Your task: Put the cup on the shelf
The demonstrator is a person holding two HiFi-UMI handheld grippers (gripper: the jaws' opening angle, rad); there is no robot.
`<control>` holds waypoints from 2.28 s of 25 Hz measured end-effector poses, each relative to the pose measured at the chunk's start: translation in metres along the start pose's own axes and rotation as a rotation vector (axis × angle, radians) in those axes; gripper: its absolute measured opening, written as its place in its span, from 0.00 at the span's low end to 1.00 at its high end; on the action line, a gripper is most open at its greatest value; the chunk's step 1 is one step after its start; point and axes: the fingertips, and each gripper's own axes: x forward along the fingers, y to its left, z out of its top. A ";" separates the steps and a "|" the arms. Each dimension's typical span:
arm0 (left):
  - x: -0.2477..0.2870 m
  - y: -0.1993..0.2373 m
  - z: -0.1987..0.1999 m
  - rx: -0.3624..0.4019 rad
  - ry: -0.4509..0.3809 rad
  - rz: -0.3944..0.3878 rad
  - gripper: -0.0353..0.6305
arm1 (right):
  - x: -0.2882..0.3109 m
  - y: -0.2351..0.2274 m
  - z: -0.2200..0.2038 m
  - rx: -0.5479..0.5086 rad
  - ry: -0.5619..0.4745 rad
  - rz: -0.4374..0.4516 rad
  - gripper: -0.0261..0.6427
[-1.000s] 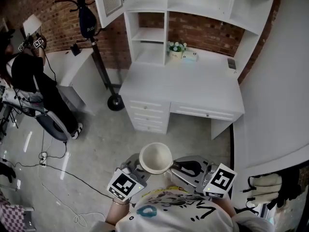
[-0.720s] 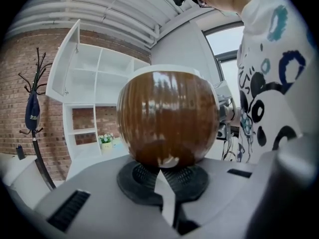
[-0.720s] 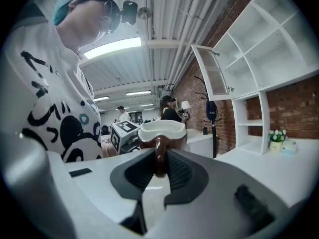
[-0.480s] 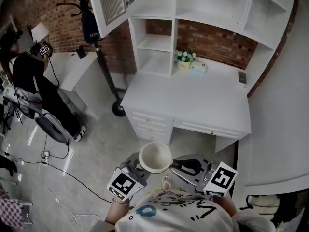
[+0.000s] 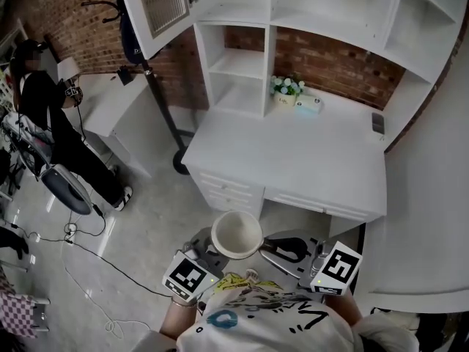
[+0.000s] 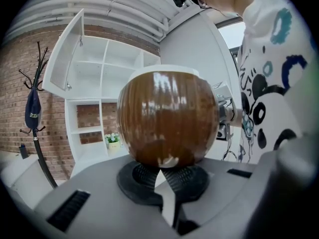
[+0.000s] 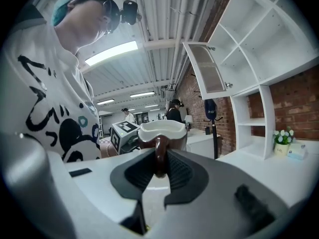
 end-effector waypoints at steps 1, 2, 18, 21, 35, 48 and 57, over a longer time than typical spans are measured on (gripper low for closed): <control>0.003 0.003 0.001 -0.002 -0.002 0.002 0.07 | 0.001 -0.005 0.001 0.005 -0.003 0.003 0.13; 0.005 0.007 0.002 -0.003 -0.003 0.003 0.07 | 0.002 -0.009 0.001 0.008 -0.006 0.004 0.13; 0.027 0.117 0.001 0.023 -0.003 -0.063 0.07 | 0.073 -0.092 0.025 0.015 -0.015 -0.065 0.13; 0.026 0.144 0.001 0.031 -0.007 -0.084 0.07 | 0.094 -0.108 0.033 0.013 -0.017 -0.085 0.13; 0.020 0.240 -0.006 0.057 -0.020 -0.176 0.07 | 0.176 -0.156 0.062 0.034 -0.047 -0.194 0.13; 0.047 0.261 -0.014 0.020 -0.007 -0.223 0.07 | 0.181 -0.190 0.056 0.095 -0.024 -0.235 0.13; 0.080 0.307 0.001 0.034 -0.001 -0.154 0.07 | 0.188 -0.245 0.073 0.048 -0.029 -0.180 0.13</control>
